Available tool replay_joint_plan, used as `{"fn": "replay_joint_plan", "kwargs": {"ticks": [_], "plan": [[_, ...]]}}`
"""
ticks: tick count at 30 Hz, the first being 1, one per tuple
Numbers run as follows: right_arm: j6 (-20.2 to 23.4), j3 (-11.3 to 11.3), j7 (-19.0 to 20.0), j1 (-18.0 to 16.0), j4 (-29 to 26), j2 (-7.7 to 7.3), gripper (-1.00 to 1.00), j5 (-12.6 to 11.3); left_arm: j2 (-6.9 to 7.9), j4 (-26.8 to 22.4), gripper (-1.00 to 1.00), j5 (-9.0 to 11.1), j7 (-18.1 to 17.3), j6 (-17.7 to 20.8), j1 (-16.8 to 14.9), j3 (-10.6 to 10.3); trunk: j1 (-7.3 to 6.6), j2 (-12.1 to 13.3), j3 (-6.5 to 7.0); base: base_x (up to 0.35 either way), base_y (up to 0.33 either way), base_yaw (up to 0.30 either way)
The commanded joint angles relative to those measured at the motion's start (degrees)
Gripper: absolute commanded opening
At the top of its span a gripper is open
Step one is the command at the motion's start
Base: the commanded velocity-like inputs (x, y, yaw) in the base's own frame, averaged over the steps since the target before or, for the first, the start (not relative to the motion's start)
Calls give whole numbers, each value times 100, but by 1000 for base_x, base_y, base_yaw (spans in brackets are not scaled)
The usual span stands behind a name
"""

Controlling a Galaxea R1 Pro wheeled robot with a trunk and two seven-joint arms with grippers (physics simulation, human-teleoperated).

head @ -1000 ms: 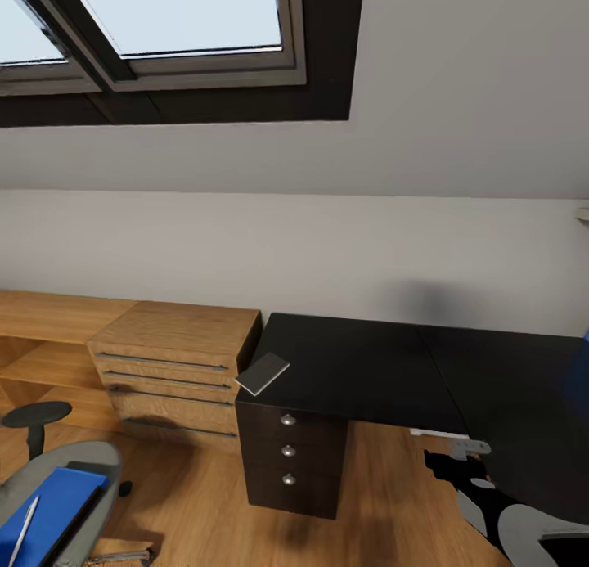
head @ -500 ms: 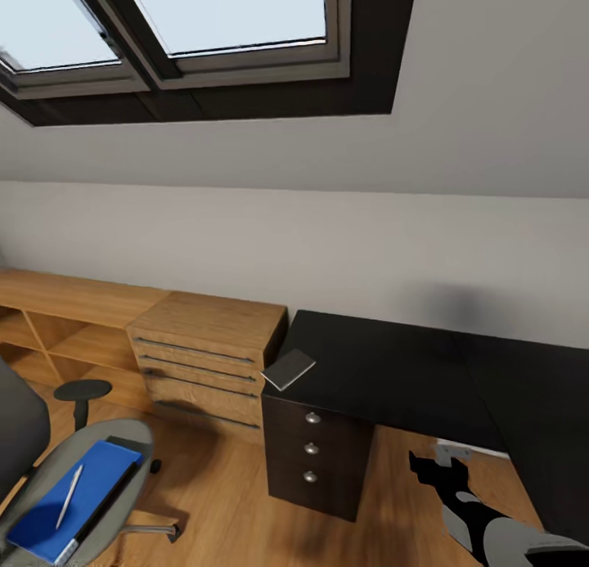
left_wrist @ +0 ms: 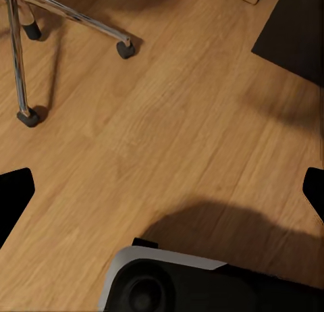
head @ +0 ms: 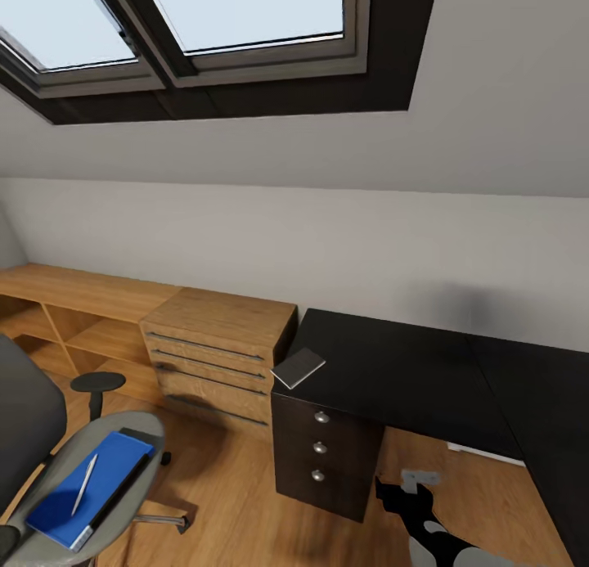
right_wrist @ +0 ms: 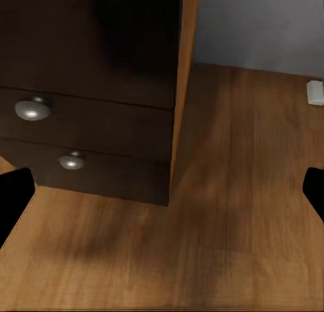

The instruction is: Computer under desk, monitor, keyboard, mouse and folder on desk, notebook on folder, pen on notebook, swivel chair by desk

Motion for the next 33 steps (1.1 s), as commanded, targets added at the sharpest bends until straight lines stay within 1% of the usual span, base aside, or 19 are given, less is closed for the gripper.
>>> {"fn": "replay_joint_plan", "kwargs": {"ticks": [1,2,5,6,7,8,9,10,11,12,14,15,17,20,24,27,30,32,33], "plan": [[-25,48,1,11,13,30,100,-48,-15,-47,100,65,-43,0,2,-7,1,-6,-7,0,0,9],[-23,49,17,48,14,82,100,-49,-39,-154,100,65,-35,8,2,-10,1,-6,-7,0,0,6],[-22,49,32,100,13,135,100,-45,-57,-395,100,65,-31,60,2,-14,1,-6,-7,0,0,4],[-21,53,39,132,13,172,100,-43,-63,-735,100,62,-30,266,2,-17,1,-6,-7,0,0,1],[-21,54,41,139,12,182,100,-43,-63,-875,100,61,-28,392,2,-17,1,-6,-8,0,0,1],[-21,56,43,149,11,205,100,-42,-60,-1197,100,59,-24,734,2,-16,1,-6,-8,0,0,0],[-21,58,44,152,11,217,100,-42,-57,-1373,100,59,-16,946,2,-15,1,-6,-8,0,0,0],[-21,61,45,157,8,235,100,-42,-53,-1748,100,58,20,1437,2,-13,1,-6,-8,0,0,0],[-21,62,45,159,7,241,100,-43,-52,-1943,100,58,50,1703,2,-13,1,-6,-8,0,0,0],[-21,62,46,161,1,250,100,-48,-49,-2329,100,54,127,2243,2,-12,1,-6,-8,0,0,0],[-22,61,46,163,0,256,100,-55,-51,-2714,100,52,225,2747,2,-11,1,-6,-8,0,0,0],[-25,60,46,164,2,263,100,-63,-56,-3082,100,47,336,3180,2,-11,1,-6,-8,0,0,0],[-27,59,47,165,5,276,100,-69,-64,-3556,100,39,517,3676,2,-11,1,-6,-8,0,0,0],[-24,53,52,165,11,340,100,-87,-70,-3973,100,34,766,4071,-3,-10,1,-6,-8,0,0,0],[-22,43,54,214,16,469,100,-115,-76,-4173,100,41,1011,4289,-10,-10,1,-6,-8,0,0,28],[-26,41,32,323,15,619,100,-138,-63,-4058,100,66,1075,4328,-13,-7,1,-6,-8,0,0,172],[-32,38,20,360,12,689,100,-148,-53,-3809,100,71,1077,4248,-14,-1,1,-6,-8,0,0,229],[-60,35,16,372,10,705,100,-152,-44,-3704,100,62,1077,4030,-15,5,1,-6,-8,0,0,247],[-103,30,14,377,8,707,100,-153,-39,-3660,100,59,1078,3821,-15,7,1,-6,-8,0,0,254]]}}
